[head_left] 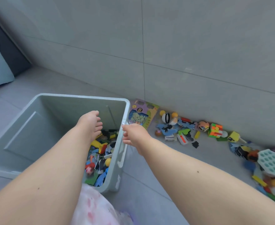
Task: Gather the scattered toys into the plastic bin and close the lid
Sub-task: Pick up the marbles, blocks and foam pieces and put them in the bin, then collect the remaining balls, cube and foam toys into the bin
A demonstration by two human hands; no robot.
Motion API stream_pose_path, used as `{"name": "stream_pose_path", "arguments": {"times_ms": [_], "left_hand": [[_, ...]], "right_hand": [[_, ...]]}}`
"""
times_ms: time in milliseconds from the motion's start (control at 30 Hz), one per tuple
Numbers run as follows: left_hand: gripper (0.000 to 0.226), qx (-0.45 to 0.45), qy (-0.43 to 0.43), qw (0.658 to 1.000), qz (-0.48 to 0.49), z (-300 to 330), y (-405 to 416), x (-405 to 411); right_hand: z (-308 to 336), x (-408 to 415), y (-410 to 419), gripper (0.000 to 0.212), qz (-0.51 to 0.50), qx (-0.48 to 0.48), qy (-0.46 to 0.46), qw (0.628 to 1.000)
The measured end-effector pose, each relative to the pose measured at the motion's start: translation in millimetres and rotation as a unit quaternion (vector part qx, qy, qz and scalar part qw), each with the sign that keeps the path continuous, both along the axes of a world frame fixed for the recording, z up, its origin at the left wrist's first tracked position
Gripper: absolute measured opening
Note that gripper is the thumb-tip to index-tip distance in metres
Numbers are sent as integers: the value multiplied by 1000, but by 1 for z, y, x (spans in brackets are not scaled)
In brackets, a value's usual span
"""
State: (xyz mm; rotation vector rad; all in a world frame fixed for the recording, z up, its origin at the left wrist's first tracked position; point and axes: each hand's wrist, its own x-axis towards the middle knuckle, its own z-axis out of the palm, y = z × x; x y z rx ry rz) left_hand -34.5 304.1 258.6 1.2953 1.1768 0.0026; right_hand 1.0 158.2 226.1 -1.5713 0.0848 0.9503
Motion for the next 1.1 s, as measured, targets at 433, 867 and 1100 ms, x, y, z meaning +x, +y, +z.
{"name": "stream_pose_path", "arguments": {"times_ms": [433, 867, 1100], "left_hand": [[23, -16, -87, 990, -109, 31, -144, 49], [25, -4, -71, 976, -207, 73, -297, 49], [13, 11, -70, 963, -259, 71, -321, 62]], "right_hand": [[29, 37, -131, 38, -120, -40, 31, 991], [44, 60, -273, 15, -207, -87, 42, 974], [43, 57, -316, 19, -267, -72, 11, 961]]}}
